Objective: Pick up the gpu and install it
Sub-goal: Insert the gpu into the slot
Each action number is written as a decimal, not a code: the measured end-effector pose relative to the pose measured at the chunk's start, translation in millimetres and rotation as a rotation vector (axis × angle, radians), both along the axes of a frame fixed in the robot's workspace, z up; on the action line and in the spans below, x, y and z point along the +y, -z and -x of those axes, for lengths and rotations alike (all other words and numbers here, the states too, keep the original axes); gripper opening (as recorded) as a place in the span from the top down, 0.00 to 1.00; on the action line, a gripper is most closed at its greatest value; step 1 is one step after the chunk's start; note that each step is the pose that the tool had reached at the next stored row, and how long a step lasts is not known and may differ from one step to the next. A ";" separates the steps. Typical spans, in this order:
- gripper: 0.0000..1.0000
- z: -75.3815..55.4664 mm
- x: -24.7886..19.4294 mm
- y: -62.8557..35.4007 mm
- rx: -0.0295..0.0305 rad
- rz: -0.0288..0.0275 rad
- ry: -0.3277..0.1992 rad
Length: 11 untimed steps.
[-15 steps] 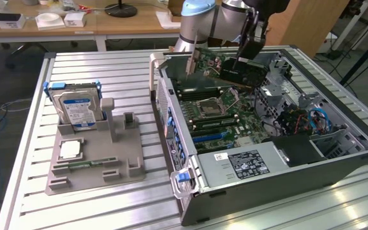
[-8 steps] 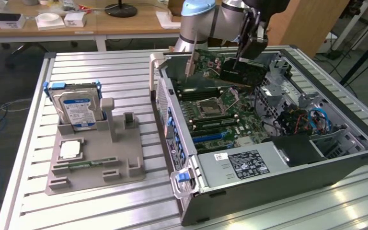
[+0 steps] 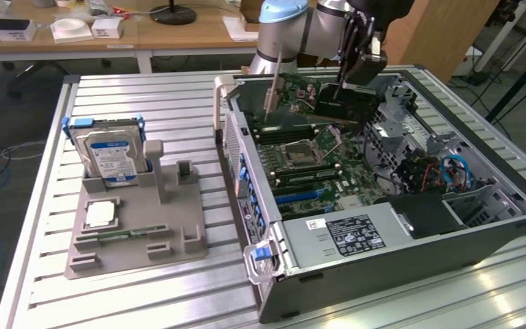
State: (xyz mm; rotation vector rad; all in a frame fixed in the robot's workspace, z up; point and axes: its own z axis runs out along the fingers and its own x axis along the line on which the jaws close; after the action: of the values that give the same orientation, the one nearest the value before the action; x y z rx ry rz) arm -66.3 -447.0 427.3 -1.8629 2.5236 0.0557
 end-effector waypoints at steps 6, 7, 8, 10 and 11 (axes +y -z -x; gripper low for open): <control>0.74 0.0 0.0 0.1 0.0000 -0.0001 -0.062; 0.74 0.0 0.0 0.1 0.0000 -0.0001 -0.073; 0.74 0.0 0.0 0.1 0.0000 -0.0001 -0.083; 0.74 0.0 0.0 0.1 0.0000 -0.0001 -0.103; 0.74 0.0 0.0 0.1 0.0000 0.0000 -0.113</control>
State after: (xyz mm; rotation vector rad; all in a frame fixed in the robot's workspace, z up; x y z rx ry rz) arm -66.2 -447.0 427.2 -2.0037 2.4158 0.0560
